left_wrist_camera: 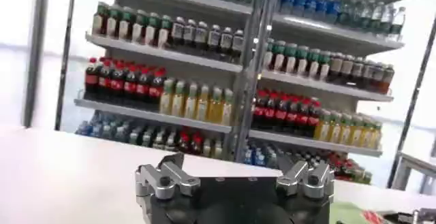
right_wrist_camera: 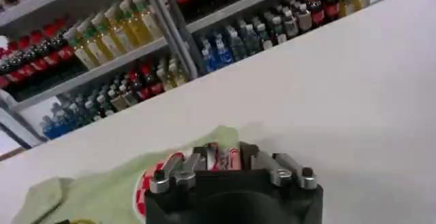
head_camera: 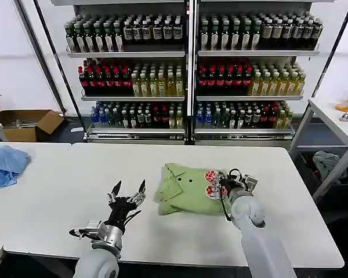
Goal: Fold and organize the clothes.
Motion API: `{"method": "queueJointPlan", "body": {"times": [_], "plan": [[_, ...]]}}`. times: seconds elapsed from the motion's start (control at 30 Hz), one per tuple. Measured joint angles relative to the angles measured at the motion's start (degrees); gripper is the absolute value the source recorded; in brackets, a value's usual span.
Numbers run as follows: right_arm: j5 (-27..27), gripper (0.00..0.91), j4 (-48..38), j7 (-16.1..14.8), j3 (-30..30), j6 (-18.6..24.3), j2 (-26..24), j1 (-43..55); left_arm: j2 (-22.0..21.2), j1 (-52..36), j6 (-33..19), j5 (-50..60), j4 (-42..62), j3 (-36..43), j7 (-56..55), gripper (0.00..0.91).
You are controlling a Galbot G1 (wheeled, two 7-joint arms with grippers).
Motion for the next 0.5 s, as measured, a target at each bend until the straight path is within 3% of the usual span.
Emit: {"method": "queueJointPlan", "body": {"times": [0.37, 0.4, 0.43, 0.5], "plan": [[-1.7, 0.02, -7.9, -1.9, -1.8, 0.9, 0.0, 6.0, 0.8, 1.2, -0.2, 0.3, -0.3, -0.9, 0.0, 0.907], [-2.2, 0.524, -8.5, -2.4, -2.0, 1.0, 0.0, 6.6, 0.8, 1.2, -0.2, 0.3, -0.3, -0.9, 0.0, 0.907], [-2.9, 0.907, -8.9, -2.9, -2.2, 1.1, -0.1, 6.9, 0.9, 1.3, -0.2, 0.3, -0.3, -0.9, 0.1, 0.907], [-4.7, 0.907, -9.5, -4.0, -2.7, 1.5, -0.3, 7.3, 1.0, 1.3, -0.2, 0.5, -0.3, -0.8, 0.2, 0.907]]}}
